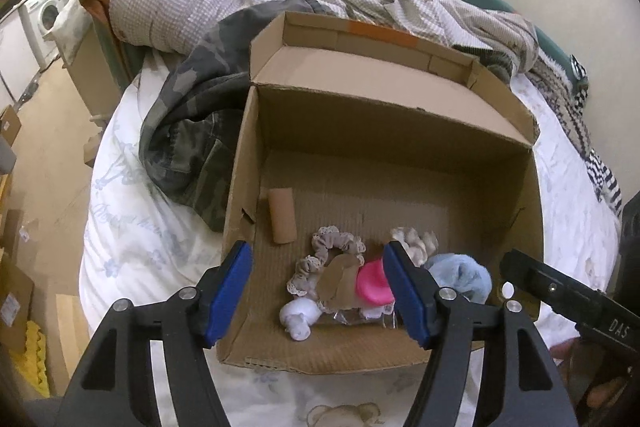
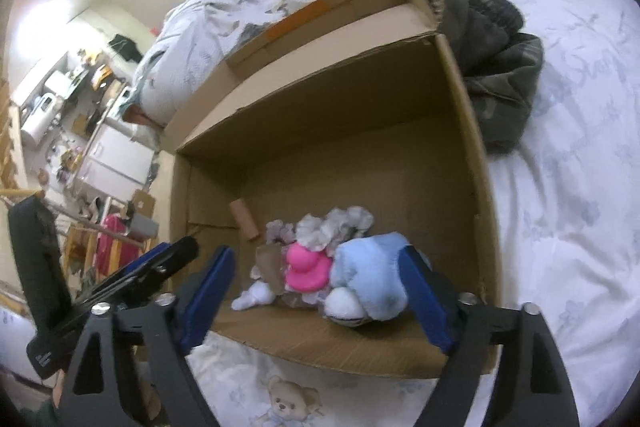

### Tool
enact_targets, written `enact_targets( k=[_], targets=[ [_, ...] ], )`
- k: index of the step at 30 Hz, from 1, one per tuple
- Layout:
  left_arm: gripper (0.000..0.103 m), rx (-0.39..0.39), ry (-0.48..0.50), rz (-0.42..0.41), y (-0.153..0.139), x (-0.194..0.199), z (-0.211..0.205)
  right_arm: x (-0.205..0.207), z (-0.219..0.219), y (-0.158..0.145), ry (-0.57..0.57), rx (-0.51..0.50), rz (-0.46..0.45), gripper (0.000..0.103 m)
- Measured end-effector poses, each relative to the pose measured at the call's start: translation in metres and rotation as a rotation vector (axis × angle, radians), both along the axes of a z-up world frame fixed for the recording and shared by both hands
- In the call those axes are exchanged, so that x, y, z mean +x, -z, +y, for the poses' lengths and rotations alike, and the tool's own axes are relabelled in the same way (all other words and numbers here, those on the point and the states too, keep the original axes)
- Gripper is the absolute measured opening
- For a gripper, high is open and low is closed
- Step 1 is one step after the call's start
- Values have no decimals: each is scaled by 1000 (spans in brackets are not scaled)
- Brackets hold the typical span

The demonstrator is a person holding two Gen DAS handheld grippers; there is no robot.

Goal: Organize soft objects

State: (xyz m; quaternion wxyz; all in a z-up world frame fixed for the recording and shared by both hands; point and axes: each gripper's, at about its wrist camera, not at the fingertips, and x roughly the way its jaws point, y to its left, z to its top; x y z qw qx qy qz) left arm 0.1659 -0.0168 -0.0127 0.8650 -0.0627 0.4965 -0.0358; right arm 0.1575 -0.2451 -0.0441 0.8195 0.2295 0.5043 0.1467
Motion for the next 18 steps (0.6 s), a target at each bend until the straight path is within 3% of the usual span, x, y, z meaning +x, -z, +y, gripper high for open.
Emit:
enact_targets(
  k=[5, 8, 18],
  targets=[
    [65, 37, -8, -95, -18, -10, 3, -7, -9, -15, 26, 0, -55, 102],
    [65, 142, 19, -176, -31, -22, -4, -17, -12, -30, 45, -36, -125, 103],
    [65, 141, -62, -194, -50, -55, 17, -52, -22, -57, 120, -164, -246, 103]
  ],
)
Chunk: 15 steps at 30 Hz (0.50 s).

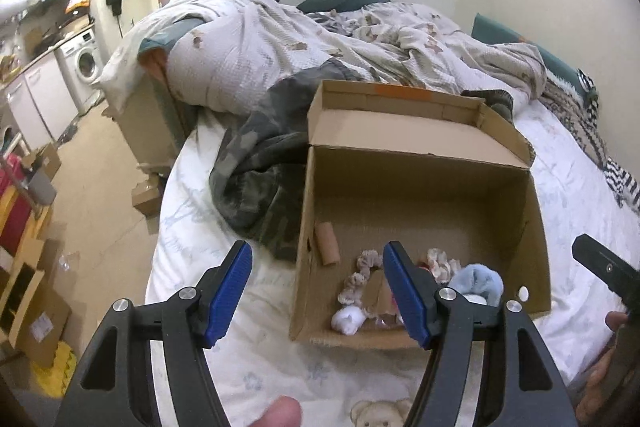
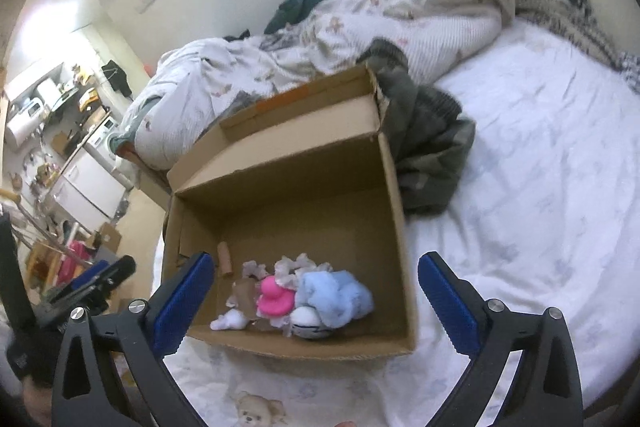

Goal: Organize soft objects

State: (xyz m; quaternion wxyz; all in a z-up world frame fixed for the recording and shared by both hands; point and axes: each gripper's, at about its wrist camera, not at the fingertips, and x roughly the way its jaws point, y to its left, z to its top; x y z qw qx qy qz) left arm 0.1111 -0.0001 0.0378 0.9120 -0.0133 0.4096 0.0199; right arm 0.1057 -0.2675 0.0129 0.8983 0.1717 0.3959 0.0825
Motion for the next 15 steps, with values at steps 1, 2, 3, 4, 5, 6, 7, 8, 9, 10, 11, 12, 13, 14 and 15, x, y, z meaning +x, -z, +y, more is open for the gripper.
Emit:
enact_targets(
  k=[1, 2, 3, 4, 5, 6, 7, 8, 9, 10, 11, 12, 13, 14, 15],
  targets=[
    [65, -12, -4, 4, -1, -6, 3, -6, 2, -3, 0, -22, -17, 103],
    [67, -23, -3, 10, -1, -10, 4, -11, 2, -5, -3, -33, -28, 103],
    [74, -34, -3, 22, 0, -16, 6, -16, 4, -6, -8, -41, -33, 103],
    [82, -41, -4, 33, 1, -22, 7, -20, 6, -8, -14, -46, -34, 103],
    [85, -46, -4, 37, 1, -27, 8, -24, 8, -8, -19, -50, -37, 103],
    [89, -50, -1, 38, 1, -34, 9, -29, 10, -9, -25, -54, -40, 103],
    [94, -50, 3, 40, 1, -38, 8, -32, 13, -8, -31, -60, -39, 103],
    [96, -47, 6, 42, 1, -41, 7, -36, 15, -7, -38, -66, -35, 103],
    [98, -43, 10, 43, 1, -45, 7, -40, 17, -5, -45, -70, -28, 103],
    [99, -42, 12, 41, 1, -48, 6, -43, 20, -3, -53, -74, -22, 103],
    [100, -40, 12, 39, 2, -50, 6, -46, 22, 0, -57, -78, -17, 103],
    [102, -30, 9, 39, 3, -53, 5, -48, 25, 2, -60, -83, -11, 103],
    [102, -20, 9, 40, 5, -54, 4, -49, 28, 4, -65, -92, -6, 103],
    [102, -15, 13, 37, 6, -55, 5, -50, 31, 5, -68, -105, -5, 103],
    [102, -6, 11, 27, 8, -58, 6, -50, 34, 7, -67, -120, -6, 103]
  ],
)
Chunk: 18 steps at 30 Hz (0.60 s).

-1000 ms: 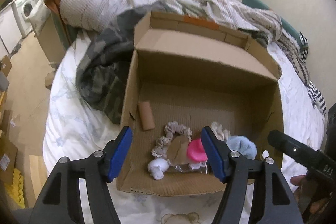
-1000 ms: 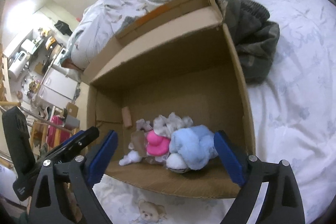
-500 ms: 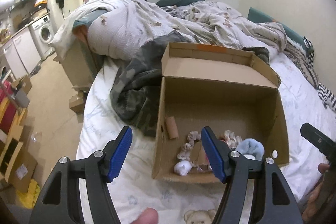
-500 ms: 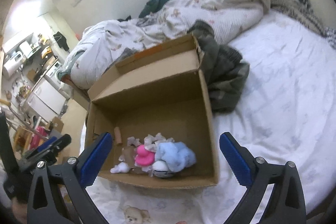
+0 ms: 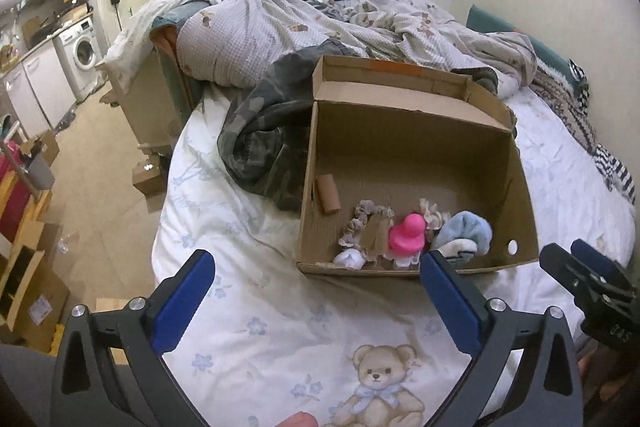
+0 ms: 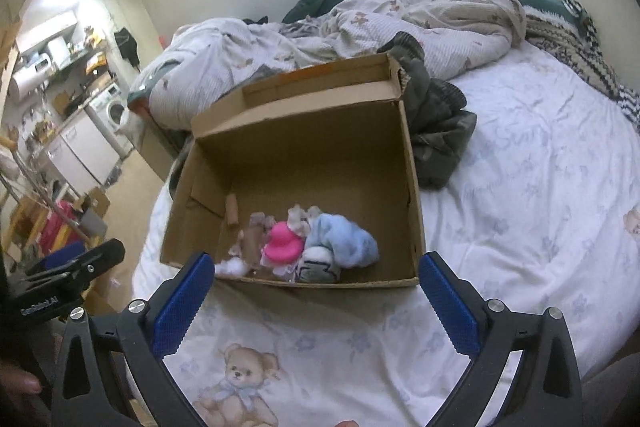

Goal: Organize soft objects

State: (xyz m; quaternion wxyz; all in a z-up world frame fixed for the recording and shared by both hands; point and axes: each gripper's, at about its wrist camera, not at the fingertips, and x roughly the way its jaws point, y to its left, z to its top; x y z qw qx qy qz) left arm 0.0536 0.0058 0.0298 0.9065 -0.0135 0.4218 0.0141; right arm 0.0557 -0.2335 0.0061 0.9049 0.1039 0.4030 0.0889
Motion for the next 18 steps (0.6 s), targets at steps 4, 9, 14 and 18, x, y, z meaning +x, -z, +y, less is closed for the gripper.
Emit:
enact_targets(
  k=[4, 9, 14, 18],
  targets=[
    [102, -25, 8, 22, 5, 4, 3, 0, 11, 6, -8, -60, -3, 103],
    [102, -12, 18, 22, 6, 4, 0, 1, 13, 4, -7, -67, -20, 103],
    [102, -9, 27, 12, 4, 2, -3, 2, 15, 6, -7, -78, -13, 103],
    [102, -15, 23, 9, 3, 2, -1, 3, 14, 6, -2, -81, -13, 103]
  ],
)
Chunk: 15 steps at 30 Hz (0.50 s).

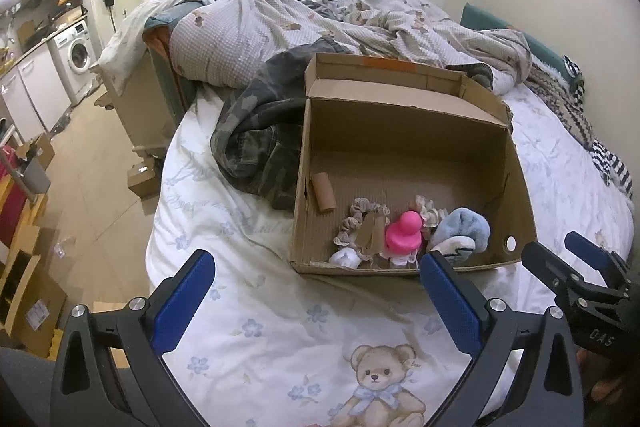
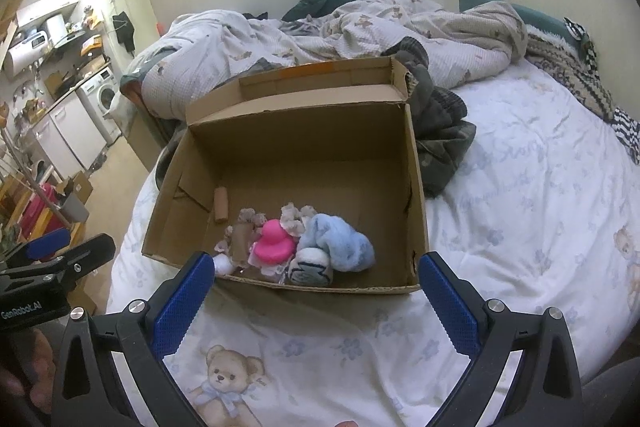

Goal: Organize soft objects

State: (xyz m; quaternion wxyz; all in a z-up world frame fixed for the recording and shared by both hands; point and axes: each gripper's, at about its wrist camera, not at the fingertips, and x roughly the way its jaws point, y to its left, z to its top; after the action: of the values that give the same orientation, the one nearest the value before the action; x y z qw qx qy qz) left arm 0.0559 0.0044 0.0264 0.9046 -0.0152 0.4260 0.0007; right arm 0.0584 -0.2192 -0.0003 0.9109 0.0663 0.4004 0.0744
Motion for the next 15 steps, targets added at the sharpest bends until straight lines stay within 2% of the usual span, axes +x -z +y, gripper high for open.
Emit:
enact_targets(
  k=[15],
  targets=[
    [102, 4, 1, 3, 0, -1, -1, 1, -1, -1, 8, 6, 6, 103]
  ],
)
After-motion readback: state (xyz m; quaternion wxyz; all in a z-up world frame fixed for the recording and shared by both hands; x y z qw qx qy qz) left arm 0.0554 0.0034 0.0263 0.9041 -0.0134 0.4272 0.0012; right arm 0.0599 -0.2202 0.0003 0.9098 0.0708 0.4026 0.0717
